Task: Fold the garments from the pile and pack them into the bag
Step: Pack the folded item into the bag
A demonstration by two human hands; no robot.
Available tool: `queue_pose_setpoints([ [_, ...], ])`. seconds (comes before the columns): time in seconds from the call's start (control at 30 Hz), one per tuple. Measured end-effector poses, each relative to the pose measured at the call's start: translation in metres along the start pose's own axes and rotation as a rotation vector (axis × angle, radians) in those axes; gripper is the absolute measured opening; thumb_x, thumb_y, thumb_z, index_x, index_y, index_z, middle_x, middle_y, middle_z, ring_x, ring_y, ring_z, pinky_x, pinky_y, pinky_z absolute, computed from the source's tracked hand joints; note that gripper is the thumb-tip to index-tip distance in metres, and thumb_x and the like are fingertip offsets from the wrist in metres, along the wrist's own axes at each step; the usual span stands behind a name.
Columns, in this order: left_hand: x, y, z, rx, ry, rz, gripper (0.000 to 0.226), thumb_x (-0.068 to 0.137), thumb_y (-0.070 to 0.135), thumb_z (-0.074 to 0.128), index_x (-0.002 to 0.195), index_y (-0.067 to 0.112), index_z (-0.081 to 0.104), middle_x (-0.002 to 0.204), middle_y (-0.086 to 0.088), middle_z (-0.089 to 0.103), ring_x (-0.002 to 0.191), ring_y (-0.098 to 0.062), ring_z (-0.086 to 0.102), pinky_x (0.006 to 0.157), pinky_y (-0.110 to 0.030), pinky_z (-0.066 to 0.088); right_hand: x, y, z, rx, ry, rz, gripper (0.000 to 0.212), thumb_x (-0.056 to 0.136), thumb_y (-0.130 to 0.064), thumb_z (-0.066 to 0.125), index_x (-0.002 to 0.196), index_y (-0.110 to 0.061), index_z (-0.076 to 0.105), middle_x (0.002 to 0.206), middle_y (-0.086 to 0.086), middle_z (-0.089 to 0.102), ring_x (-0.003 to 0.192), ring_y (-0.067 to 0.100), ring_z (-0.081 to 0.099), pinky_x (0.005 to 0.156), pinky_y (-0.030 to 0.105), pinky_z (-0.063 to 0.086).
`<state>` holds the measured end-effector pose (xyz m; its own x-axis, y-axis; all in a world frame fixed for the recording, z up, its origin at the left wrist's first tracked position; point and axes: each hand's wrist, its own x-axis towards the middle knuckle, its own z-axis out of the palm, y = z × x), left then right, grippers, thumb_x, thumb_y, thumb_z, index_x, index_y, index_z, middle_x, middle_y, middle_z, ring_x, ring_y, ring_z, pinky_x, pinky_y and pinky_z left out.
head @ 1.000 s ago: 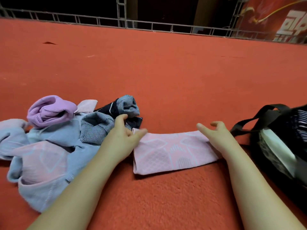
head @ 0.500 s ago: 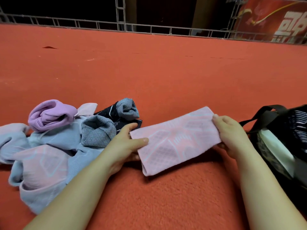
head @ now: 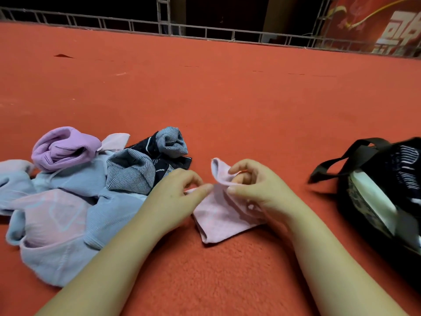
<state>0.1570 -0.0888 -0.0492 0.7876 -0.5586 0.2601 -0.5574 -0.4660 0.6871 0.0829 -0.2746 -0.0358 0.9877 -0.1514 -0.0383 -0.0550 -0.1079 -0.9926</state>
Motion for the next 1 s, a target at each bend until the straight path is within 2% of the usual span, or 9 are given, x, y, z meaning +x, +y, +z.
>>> queue_pose_setpoints([
  [0.17, 0.012, -0.018, 0.001, -0.406, -0.024, -0.341, 0.034, 0.096, 0.049, 0.038, 0.088, 0.026, 0.062, 0.078, 0.005, 0.065, 0.07, -0.012, 0.061, 0.068, -0.034, 0.047, -0.007, -0.004, 0.031, -0.269, -0.148, 0.05, 0.026, 0.077, -0.003, 0.073, 0.09, -0.015, 0.054, 0.067, 0.002, 0.057, 0.044, 0.011, 0.045, 0.041, 0.02, 0.032],
  [0.27, 0.016, -0.025, 0.003, -0.223, -0.05, -0.355, 0.034, 0.085, 0.061, 0.048, 0.094, 0.031, 0.06, 0.087, 0.008, 0.064, 0.082, -0.014, 0.063, 0.081, -0.039, 0.052, -0.008, 0.0, 0.044, -0.451, -0.125, 0.027, 0.025, 0.073, -0.016, 0.076, 0.086, -0.021, 0.055, 0.068, -0.005, 0.06, 0.051, 0.006, 0.05, 0.051, 0.024, 0.038],
  [0.37, 0.021, -0.026, 0.003, -0.228, -0.063, -0.366, 0.031, 0.081, 0.05, 0.064, 0.102, 0.027, 0.061, 0.087, 0.006, 0.065, 0.082, -0.013, 0.065, 0.083, -0.038, 0.054, -0.008, 0.003, 0.051, -0.507, -0.118, 0.02, 0.024, 0.073, -0.021, 0.076, 0.085, -0.023, 0.055, 0.07, -0.007, 0.062, 0.056, 0.006, 0.054, 0.055, 0.025, 0.043],
  [0.5, 0.028, -0.028, 0.003, -0.151, -0.137, -0.323, 0.014, 0.076, 0.027, 0.074, 0.084, 0.028, 0.062, 0.072, 0.007, 0.063, 0.068, -0.011, 0.057, 0.073, -0.029, 0.046, -0.012, -0.002, 0.037, -0.3, -0.313, 0.162, 0.018, 0.08, -0.016, 0.071, 0.095, -0.013, 0.063, 0.07, 0.0, 0.064, 0.062, 0.007, 0.058, 0.061, 0.023, 0.047],
  [0.57, 0.033, -0.022, 0.002, -0.11, -0.156, -0.258, 0.007, 0.079, 0.019, 0.071, 0.078, 0.024, 0.066, 0.07, 0.011, 0.062, 0.068, -0.009, 0.056, 0.069, -0.025, 0.044, -0.012, -0.007, 0.02, -0.229, -0.304, 0.135, 0.019, 0.075, -0.024, 0.071, 0.091, -0.015, 0.067, 0.082, 0.011, 0.069, 0.076, 0.013, 0.064, 0.071, 0.028, 0.051],
  [0.63, 0.04, -0.014, 0.004, -0.015, -0.149, -0.187, 0.005, 0.082, 0.019, 0.066, 0.08, 0.024, 0.068, 0.078, 0.012, 0.065, 0.076, -0.007, 0.058, 0.07, -0.024, 0.043, -0.008, -0.008, 0.004, -0.189, -0.125, 0.073, 0.015, 0.077, -0.025, 0.071, 0.082, -0.014, 0.064, 0.077, 0.009, 0.069, 0.068, 0.011, 0.064, 0.06, 0.025, 0.049],
  [0.73, 0.052, -0.012, 0.011, 0.187, -0.161, -0.133, 0.005, 0.084, 0.023, 0.061, 0.085, 0.024, 0.066, 0.088, 0.009, 0.064, 0.088, -0.012, 0.059, 0.071, -0.026, 0.042, 0.002, 0.0, -0.01, -0.58, 0.169, 0.141, 0.035, 0.08, -0.045, 0.069, 0.072, -0.015, 0.054, 0.061, 0.001, 0.059, 0.051, 0.013, 0.05, 0.052, 0.028, 0.037],
  [0.83, 0.055, -0.018, 0.02, 0.29, -0.219, -0.126, 0.01, 0.086, 0.025, 0.054, 0.09, 0.027, 0.063, 0.098, 0.005, 0.063, 0.098, -0.018, 0.058, 0.08, -0.031, 0.046, 0.002, 0.003, -0.006, -0.918, 0.059, 0.372, 0.048, 0.073, -0.062, 0.065, 0.067, -0.016, 0.052, 0.06, 0.001, 0.051, 0.053, 0.018, 0.042, 0.053, 0.031, 0.03],
  [1.0, 0.05, -0.022, 0.022, 0.441, -0.361, -0.047, 0.029, 0.095, 0.046, 0.035, 0.1, 0.026, 0.056, 0.118, -0.001, 0.049, 0.117, -0.025, 0.04, 0.099, -0.039, 0.034, 0.004, 0.004, -0.006, -0.904, -0.102, 0.305, 0.038, 0.078, -0.049, 0.068, 0.088, -0.012, 0.066, 0.084, 0.008, 0.068, 0.069, 0.019, 0.055, 0.065, 0.033, 0.043],
])
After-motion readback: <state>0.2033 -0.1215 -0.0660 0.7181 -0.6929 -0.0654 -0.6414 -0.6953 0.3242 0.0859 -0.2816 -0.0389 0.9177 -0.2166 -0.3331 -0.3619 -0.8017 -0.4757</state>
